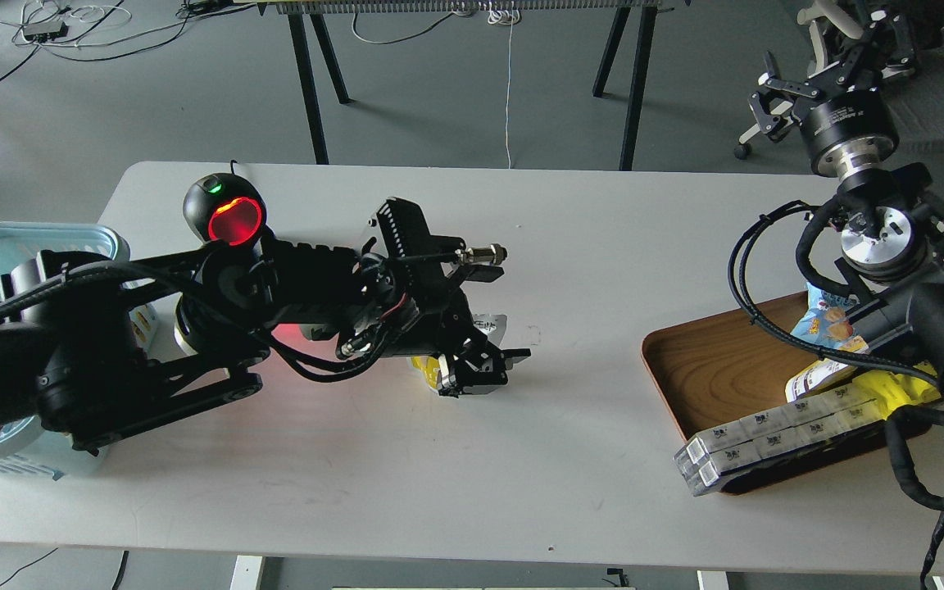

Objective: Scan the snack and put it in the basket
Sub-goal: 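Reach the left gripper to the standing yellow packet and grasp it, then lift the packet with the left gripper and hold it before the scanner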

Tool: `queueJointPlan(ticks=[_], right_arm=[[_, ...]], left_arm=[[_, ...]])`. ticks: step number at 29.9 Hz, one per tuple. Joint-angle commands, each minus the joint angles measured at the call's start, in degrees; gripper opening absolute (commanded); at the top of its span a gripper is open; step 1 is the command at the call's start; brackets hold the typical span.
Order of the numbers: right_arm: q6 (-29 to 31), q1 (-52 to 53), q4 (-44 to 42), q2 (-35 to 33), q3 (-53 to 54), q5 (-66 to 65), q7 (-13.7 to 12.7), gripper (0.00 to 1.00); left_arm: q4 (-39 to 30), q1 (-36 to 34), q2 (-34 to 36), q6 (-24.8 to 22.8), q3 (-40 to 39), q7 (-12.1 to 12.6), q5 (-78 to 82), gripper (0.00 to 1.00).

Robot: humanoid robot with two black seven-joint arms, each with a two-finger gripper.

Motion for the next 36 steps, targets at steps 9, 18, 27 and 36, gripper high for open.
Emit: queueJointPlan(ticks=[9, 18, 27, 36], right_arm=[[0.0, -0.1, 0.1, -0.6, 0.1, 0.0, -0.1, 1.00], [0.0, -0.4, 0.1, -0.7, 0.2, 0.0, -0.1, 1.00], [0.0, -0.5, 0.0, -1.7, 0.8, 0.0, -0.1, 1.00], [0.0, -0.5, -0.1, -3.0, 0.8, 0.0, -0.1, 1.00]], left_arm=[[1.2, 1.4, 2.7, 0.0, 1.8, -0.1, 0.0, 0.75], [2.3, 1.4, 4.7, 0.0, 1.7, -1.1, 0.0, 0.30], [2.3, 1.2, 5.5, 0.0, 1.6, -3.3, 0.0, 0.03], [1.0, 1.2, 5.9, 0.0, -3.4, -4.1, 0.0, 0.00]])
